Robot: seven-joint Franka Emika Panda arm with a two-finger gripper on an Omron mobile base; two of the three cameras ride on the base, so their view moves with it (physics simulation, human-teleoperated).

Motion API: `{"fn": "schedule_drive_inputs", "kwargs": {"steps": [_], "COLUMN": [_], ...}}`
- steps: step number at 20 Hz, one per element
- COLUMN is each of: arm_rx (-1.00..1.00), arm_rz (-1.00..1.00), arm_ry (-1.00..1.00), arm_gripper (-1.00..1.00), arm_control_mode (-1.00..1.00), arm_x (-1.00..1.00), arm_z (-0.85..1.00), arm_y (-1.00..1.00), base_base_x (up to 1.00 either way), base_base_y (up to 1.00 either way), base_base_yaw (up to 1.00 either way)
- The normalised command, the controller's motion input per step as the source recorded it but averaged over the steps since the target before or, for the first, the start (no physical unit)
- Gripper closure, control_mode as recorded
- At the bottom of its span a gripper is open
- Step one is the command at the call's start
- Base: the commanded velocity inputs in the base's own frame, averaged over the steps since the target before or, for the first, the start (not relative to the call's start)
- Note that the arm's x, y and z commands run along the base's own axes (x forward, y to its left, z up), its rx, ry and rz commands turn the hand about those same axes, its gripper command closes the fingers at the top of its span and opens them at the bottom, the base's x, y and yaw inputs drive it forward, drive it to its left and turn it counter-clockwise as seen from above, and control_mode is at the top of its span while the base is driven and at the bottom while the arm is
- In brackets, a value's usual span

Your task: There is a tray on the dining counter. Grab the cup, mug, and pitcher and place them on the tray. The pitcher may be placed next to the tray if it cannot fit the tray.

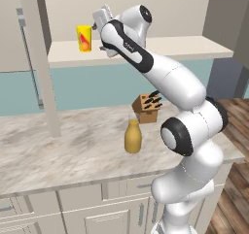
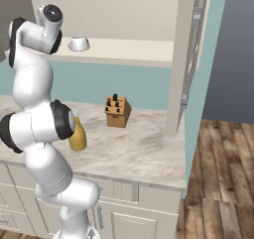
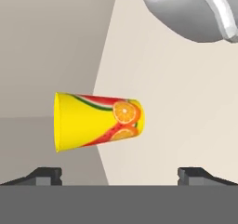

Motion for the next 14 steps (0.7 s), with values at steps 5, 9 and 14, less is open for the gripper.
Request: {"fn": "schedule_drive_inputs", "kwargs": {"steps": [5, 9, 14], "arm_rx": [0.0, 0.0, 0.0], "arm_rz": [0.0, 0.0, 0.0], "arm_ry": [0.0, 0.0, 0.0], "arm_gripper": [-1.0, -1.0, -1.0], "arm_control_mode": [-1.0, -1.0, -1.0], "arm_x": [0.33, 0.31, 0.23], "arm_z": [0.0, 0.0, 0.0], "arm_y": [0.08, 0.02, 0.0], "base_base_x": [0.0, 0.0, 0.0], "base_base_y": [0.0, 0.0, 0.0], "base_base_yaw": [0.0, 0.0, 0.0]}}
